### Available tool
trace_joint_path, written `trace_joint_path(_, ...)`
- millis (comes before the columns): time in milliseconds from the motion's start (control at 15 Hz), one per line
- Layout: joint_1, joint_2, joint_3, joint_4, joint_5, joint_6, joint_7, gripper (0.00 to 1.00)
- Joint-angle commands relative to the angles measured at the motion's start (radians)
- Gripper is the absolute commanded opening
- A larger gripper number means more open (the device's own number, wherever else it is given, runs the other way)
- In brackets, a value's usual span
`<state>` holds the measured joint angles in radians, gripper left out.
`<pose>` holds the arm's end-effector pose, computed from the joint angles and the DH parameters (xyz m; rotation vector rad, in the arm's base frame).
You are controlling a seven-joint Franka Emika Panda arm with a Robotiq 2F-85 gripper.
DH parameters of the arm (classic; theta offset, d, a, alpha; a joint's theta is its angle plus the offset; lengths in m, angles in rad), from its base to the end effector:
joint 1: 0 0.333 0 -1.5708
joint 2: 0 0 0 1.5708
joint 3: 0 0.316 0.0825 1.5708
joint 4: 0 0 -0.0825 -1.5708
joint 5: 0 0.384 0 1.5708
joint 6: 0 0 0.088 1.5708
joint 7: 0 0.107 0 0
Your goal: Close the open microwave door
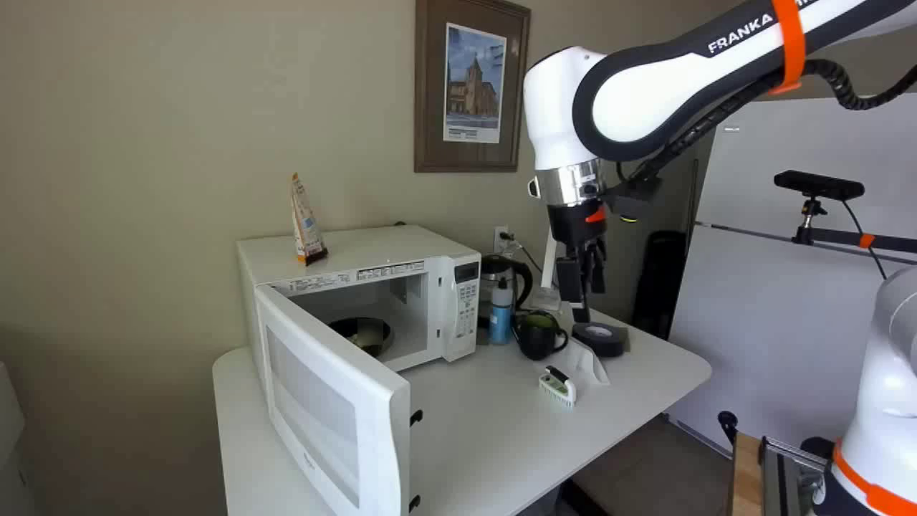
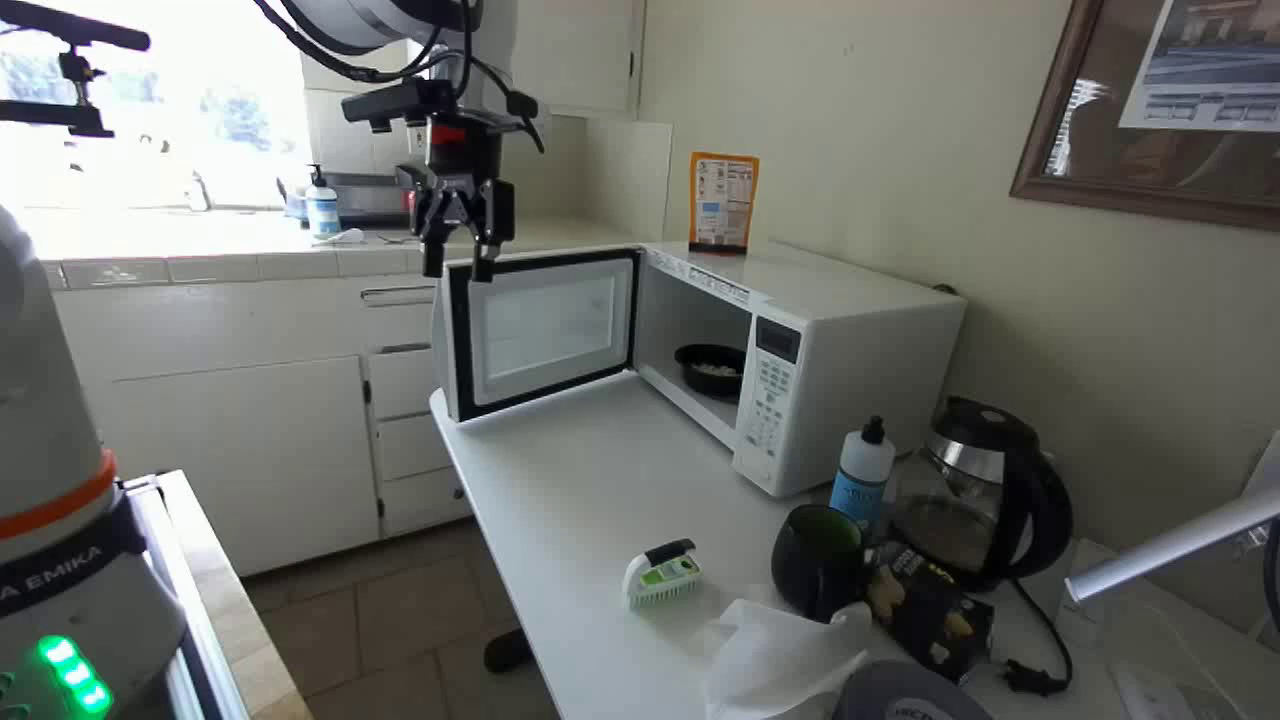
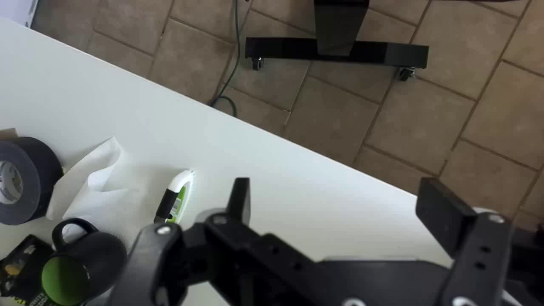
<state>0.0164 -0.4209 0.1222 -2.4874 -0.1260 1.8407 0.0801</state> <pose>0.3831 0.0436 0.4209 2.9329 0.1319 -0.3118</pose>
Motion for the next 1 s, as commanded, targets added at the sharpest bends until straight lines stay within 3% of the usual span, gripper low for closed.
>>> trace_joint_path(0,0.015,0.001,-0.013,0.001,-0.005,-0.002,0.005,1.0)
trace_joint_path(600,0.015,0.002,-0.013,0.001,-0.005,-0.002,0.005,1.0)
trace_joint_path(933,0.185,-0.015,0.086,0.006,0.102,0.082,-0.05,1.0)
